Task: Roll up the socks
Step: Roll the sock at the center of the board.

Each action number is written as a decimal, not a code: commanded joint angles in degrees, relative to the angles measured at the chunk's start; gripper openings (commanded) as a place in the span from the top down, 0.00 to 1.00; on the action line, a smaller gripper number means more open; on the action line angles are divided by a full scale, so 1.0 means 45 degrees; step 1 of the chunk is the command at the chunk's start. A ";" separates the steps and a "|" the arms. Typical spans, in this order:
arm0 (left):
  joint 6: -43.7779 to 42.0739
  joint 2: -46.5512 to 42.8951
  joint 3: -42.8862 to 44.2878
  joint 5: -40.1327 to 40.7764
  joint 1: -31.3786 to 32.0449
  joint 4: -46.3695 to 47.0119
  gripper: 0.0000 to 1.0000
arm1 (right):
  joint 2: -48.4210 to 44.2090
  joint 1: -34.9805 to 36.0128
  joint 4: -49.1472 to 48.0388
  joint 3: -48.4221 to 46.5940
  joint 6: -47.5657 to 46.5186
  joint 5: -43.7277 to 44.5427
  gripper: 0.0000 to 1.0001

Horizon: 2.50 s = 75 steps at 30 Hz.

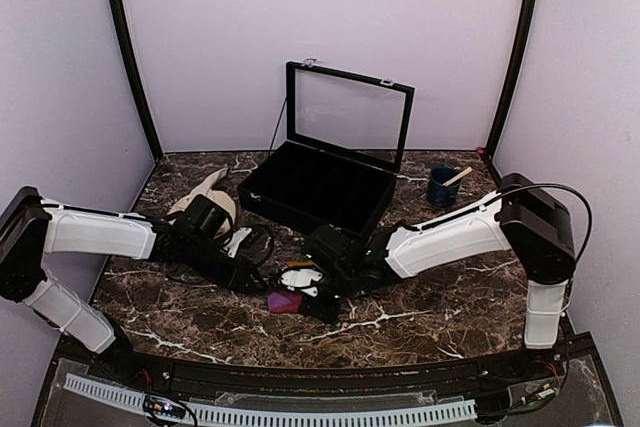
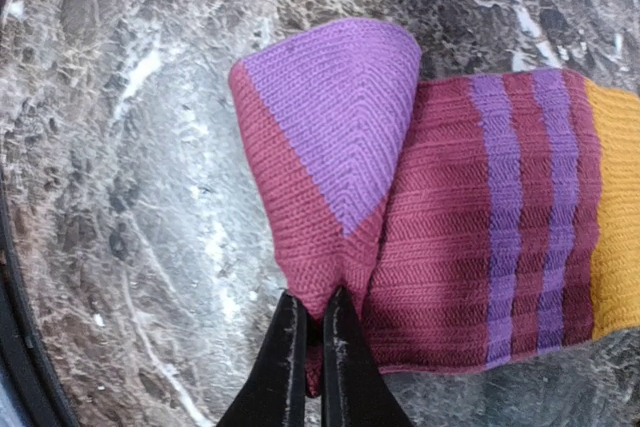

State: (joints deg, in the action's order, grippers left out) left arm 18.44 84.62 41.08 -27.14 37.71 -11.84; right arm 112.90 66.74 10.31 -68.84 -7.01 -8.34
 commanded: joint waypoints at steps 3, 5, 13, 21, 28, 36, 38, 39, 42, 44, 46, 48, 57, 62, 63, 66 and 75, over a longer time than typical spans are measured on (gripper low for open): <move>0.0675 -0.1888 -0.1590 0.1051 -0.0022 0.2325 0.57 | 0.0644 -0.0433 0.2149 -0.0796 0.1219 -0.2519 1.00; 0.0707 -0.2331 -0.1947 0.1246 0.0031 0.2726 0.57 | 0.0751 -0.0573 0.2328 -0.0950 0.1539 -0.3066 1.00; 0.0029 -0.3465 -0.2562 0.2138 0.1096 0.3294 0.57 | 0.1275 -0.1220 0.2431 -0.1299 0.2643 -0.5420 1.00; -0.0878 -0.3788 -0.2495 0.3532 0.2766 0.3004 0.57 | 0.2157 -0.1858 0.2933 -0.2062 0.3297 -0.7448 1.00; -0.1698 -0.3367 -0.2335 0.3483 0.3282 0.2940 0.57 | 0.2414 -0.2275 0.3354 -0.2242 0.3417 -0.8548 1.00; -0.3341 -0.1898 -0.1222 0.3491 0.4137 0.2411 0.54 | 0.2207 -0.2428 0.3664 -0.2202 0.3343 -0.8773 1.00; -0.3813 -0.1517 -0.0884 0.3551 0.4408 0.2191 0.54 | 0.2181 -0.2448 0.3817 -0.2221 0.3253 -0.8772 1.00; -0.4049 -0.1338 -0.0706 0.3594 0.4543 0.2067 0.54 | 0.2177 -0.2463 0.3881 -0.2222 0.3207 -0.8794 1.00; -0.4725 -0.0868 -0.0244 0.3706 0.4840 0.1666 0.54 | 0.2157 -0.2516 0.4108 -0.2240 0.3065 -0.8828 1.00; -0.5134 -0.0607 0.0021 0.3804 0.4988 0.1432 0.54 | 0.2152 -0.2534 0.4255 -0.2242 0.2977 -0.8831 1.00; -0.5442 -0.0396 0.0203 0.3873 0.5086 0.1216 0.54 | 0.2120 -0.2592 0.4324 -0.2237 0.2927 -0.8867 1.00; -0.5697 -0.0208 0.0314 0.3932 0.5193 0.1140 0.54 | 0.2082 -0.2638 0.4377 -0.2206 0.2878 -0.8887 1.00; -0.6562 0.0796 0.0708 0.4659 0.5695 0.0873 0.54 | 0.2088 -0.2720 0.4878 -0.2327 0.2518 -0.9214 1.00; -0.6907 0.1087 0.0820 0.4996 0.5721 0.0893 0.54 | 0.2165 -0.2721 0.5190 -0.2440 0.2277 -0.9347 1.00; -0.6980 0.1136 0.0835 0.5029 0.5721 0.0894 0.54 | 0.2175 -0.2722 0.5246 -0.2464 0.2235 -0.9381 1.00; -0.7164 0.1277 0.0922 0.5087 0.5719 0.0858 0.57 | 0.2246 -0.2741 0.5406 -0.2558 0.2140 -0.9416 1.00; -0.7480 0.1513 0.1148 0.4863 0.5721 0.0776 0.73 | 0.2421 -0.2852 0.5749 -0.2846 0.1969 -0.9486 1.00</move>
State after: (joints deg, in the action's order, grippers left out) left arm -13.85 91.22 44.66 -4.89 63.24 -7.07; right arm 122.65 54.59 34.63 -80.16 2.90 -49.98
